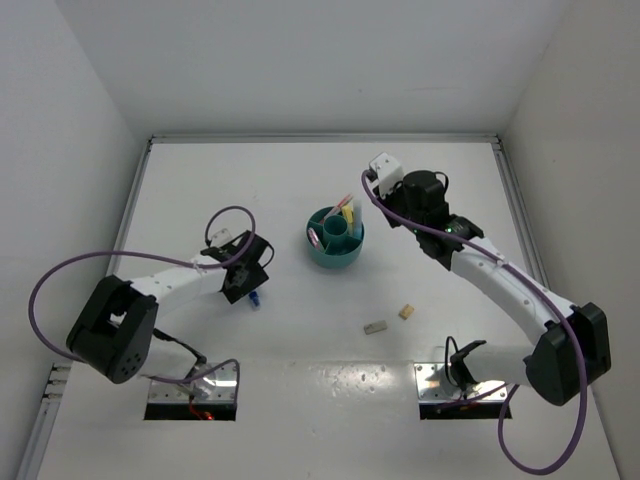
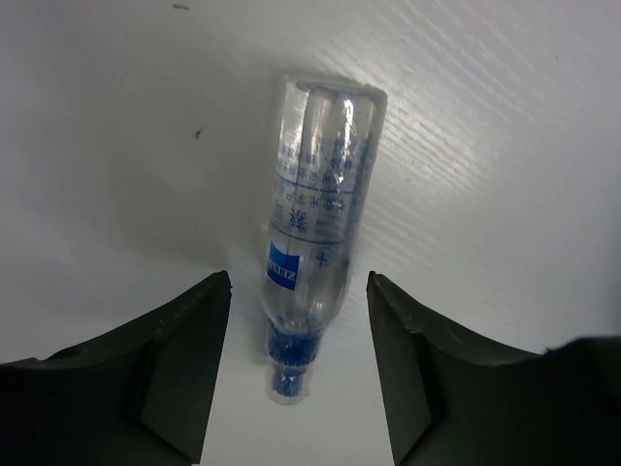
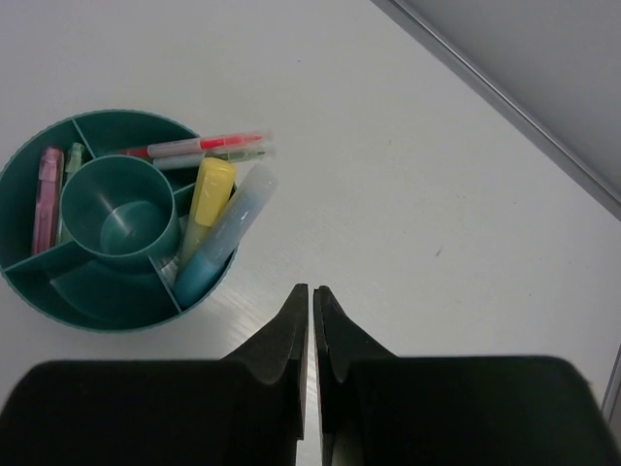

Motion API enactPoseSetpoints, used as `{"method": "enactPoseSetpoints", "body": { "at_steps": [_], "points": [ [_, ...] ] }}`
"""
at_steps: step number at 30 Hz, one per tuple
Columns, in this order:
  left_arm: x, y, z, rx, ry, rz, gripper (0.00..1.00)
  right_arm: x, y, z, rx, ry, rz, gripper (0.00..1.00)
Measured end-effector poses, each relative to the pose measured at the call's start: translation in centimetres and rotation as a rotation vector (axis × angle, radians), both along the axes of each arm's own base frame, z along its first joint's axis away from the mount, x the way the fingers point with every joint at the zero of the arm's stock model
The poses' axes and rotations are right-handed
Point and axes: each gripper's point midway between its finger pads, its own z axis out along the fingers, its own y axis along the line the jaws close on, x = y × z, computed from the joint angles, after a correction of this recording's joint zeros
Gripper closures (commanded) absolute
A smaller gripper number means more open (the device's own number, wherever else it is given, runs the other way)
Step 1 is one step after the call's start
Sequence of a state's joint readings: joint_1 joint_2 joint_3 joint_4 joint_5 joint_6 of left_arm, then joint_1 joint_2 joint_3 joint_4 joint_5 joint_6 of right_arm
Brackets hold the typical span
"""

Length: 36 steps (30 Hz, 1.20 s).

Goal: Sort the stationery into containers
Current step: Grab a piece of stationery with the left arm, then place the stationery into the container

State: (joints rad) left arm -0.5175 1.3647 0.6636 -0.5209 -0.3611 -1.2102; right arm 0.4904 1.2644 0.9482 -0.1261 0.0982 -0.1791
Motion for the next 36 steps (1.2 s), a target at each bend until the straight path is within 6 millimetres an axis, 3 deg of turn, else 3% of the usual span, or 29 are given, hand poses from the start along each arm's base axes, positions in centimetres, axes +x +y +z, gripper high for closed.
{"method": "enactPoseSetpoints", "body": {
  "at_steps": [11, 15, 16, 21, 23, 25, 29, 32, 34, 36],
  "points": [
    [1.0, 1.3, -1.1, 0.029, 0.023, -0.003, 0.52, 0.0, -0.1, 0.7, 0.010, -0.025, -0.006, 0.95],
    [1.1, 1.0, -1.1, 0.018, 0.023, -0.022, 0.74, -0.1, -0.2, 1.1, 0.017, -0.038, -0.006, 0.95],
    [1.1, 0.8, -1.0, 0.013, 0.024, -0.028, 0.84, -0.1, -0.2, 1.2, 0.018, -0.040, -0.007, 0.95],
    [0.8, -0.9, 0.0, -0.073, 0.033, -0.089, 0.99, -0.1, -0.2, 1.2, 0.017, -0.040, -0.006, 0.95],
    [1.5, -2.6, 2.2, -0.150, 0.000, -0.132, 1.00, -0.1, -0.2, 1.0, 0.017, -0.040, -0.006, 0.95],
    [3.0, -4.8, 5.8, -0.251, -0.086, -0.186, 1.00, -0.2, -0.2, 0.8, 0.015, -0.035, -0.006, 0.95],
    [6.3, -8.8, 15.9, -0.502, -0.338, -0.299, 1.00, -0.2, -0.3, 0.7, 0.014, -0.034, -0.006, 0.95],
    [7.7, -11.0, 21.5, -0.736, -0.473, -0.342, 1.00, -0.2, -0.2, 0.7, 0.014, -0.034, -0.006, 0.95],
    [8.1, -12.2, 22.3, -0.855, -0.476, -0.338, 1.00, -0.2, -0.2, 0.7, 0.014, -0.034, -0.005, 0.95],
    [8.5, -13.8, 21.4, -0.961, -0.420, -0.321, 1.00, -0.2, -0.2, 0.7, 0.014, -0.034, -0.005, 0.95]
  ]
}}
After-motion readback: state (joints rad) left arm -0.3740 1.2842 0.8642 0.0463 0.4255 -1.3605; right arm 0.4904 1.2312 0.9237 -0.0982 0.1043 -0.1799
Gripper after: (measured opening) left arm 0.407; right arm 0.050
